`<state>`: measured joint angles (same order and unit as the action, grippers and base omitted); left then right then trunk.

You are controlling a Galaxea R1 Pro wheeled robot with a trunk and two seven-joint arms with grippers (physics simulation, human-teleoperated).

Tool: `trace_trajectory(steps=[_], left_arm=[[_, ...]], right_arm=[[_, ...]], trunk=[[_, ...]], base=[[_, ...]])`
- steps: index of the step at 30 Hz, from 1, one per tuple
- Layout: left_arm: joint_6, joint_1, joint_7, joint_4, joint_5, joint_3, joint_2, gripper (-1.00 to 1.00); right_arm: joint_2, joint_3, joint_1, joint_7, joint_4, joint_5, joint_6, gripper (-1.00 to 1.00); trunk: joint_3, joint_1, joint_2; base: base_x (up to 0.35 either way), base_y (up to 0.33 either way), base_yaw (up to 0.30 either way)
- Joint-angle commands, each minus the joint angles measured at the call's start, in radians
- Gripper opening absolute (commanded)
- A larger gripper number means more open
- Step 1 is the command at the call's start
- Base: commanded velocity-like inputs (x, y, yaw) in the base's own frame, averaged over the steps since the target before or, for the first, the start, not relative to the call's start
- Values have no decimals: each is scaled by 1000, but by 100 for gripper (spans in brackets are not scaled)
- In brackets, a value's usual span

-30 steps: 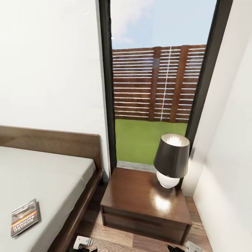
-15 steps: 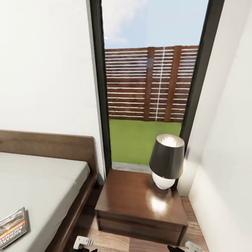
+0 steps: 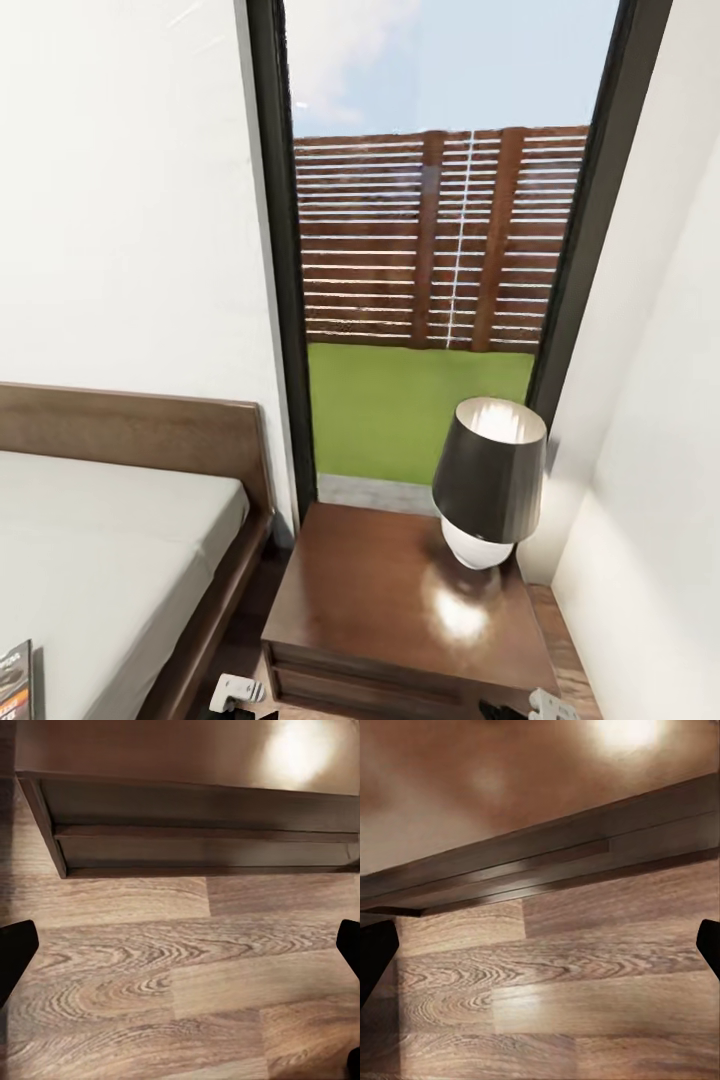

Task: In the bedroom, move the book from the bed onto either nightstand, and place the two sandals side by side next to the bed.

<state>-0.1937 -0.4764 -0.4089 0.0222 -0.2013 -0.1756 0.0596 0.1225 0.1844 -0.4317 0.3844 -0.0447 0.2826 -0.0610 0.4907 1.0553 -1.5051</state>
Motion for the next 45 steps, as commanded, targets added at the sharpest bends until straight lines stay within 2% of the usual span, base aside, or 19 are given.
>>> trace_trajectory(steps=[1,7,16,27,45], left_arm=[[-4,-1,-2,-1,-10,-8,0,100],[-4,-1,-2,-1,-10,-8,0,100],[-4,-1,-2,-1,-10,-8,0,100],[-4,-1,-2,-1,-10,-9,0,100],[-4,-1,-2,-1,-10,-8,0,100]], right_arm=[[0,4,-1,5,2,3,-2,100],[0,4,-1,5,2,4,-2,100],[0,4,-1,5,2,3,-2,100],[0,4,-1,4,2,4,-2,100],[0,4,-1,4,2,4,-2,100]], trunk=[[1,0,-1],[1,0,-1],[1,0,-1],[1,0,-1],[1,0,-1]], base=[[83,0,0],[25,0,-17],[2,1,-184],[0,52,-6],[0,1,253]])
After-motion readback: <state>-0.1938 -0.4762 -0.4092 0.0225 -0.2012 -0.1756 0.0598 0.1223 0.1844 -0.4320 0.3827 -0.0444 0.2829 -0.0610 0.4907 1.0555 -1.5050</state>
